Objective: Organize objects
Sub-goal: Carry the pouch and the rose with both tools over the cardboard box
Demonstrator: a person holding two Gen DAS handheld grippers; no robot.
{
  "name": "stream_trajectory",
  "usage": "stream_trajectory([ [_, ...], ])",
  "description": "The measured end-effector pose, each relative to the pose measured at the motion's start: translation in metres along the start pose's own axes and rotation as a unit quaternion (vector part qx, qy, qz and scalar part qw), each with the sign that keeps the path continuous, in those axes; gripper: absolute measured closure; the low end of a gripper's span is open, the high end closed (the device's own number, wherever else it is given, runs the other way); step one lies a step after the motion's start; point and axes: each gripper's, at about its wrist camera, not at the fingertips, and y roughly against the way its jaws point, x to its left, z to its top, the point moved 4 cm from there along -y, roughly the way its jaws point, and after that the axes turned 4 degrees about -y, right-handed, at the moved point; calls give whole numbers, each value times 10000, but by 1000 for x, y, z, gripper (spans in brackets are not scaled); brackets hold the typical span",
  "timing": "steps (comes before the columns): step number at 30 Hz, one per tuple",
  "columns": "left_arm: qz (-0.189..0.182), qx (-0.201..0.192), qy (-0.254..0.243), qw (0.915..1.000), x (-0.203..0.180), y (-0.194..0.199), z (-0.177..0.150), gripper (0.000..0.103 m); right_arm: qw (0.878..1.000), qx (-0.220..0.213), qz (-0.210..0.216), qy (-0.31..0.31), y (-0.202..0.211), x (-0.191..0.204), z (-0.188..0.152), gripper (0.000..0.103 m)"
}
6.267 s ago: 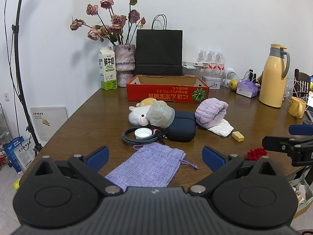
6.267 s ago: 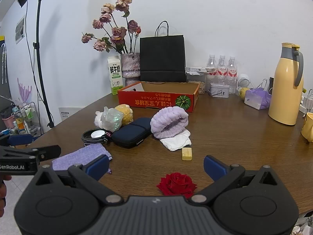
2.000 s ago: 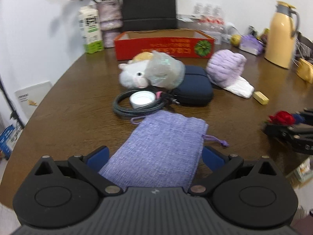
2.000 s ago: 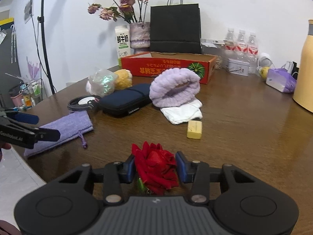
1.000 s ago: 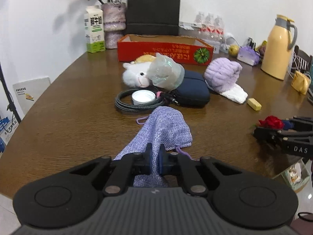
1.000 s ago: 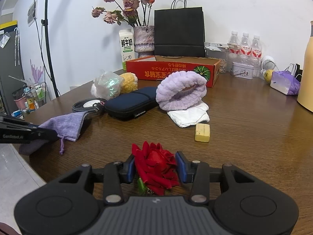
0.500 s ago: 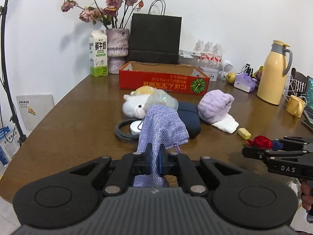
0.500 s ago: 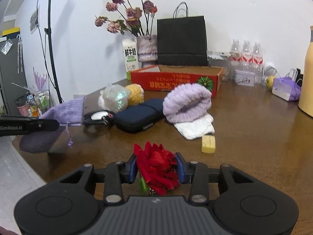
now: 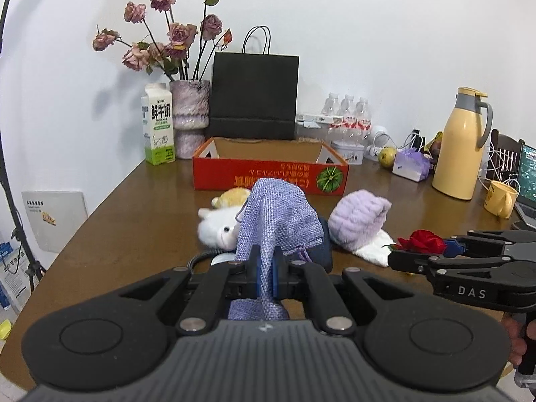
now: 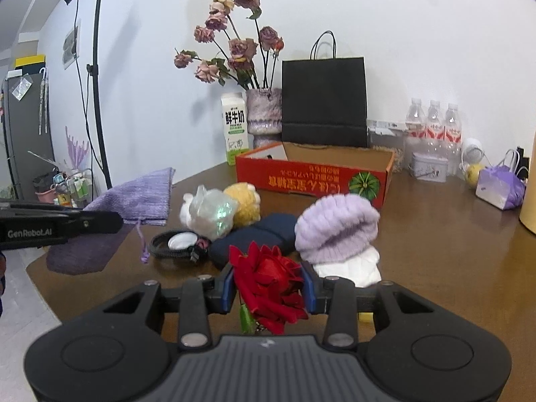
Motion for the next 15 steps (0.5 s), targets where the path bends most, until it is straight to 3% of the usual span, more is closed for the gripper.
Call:
stream_trajectory([
  [15, -93, -296, -118, 9994, 3, -39, 47, 97, 9998, -192, 35, 66, -38, -1, 48, 66],
])
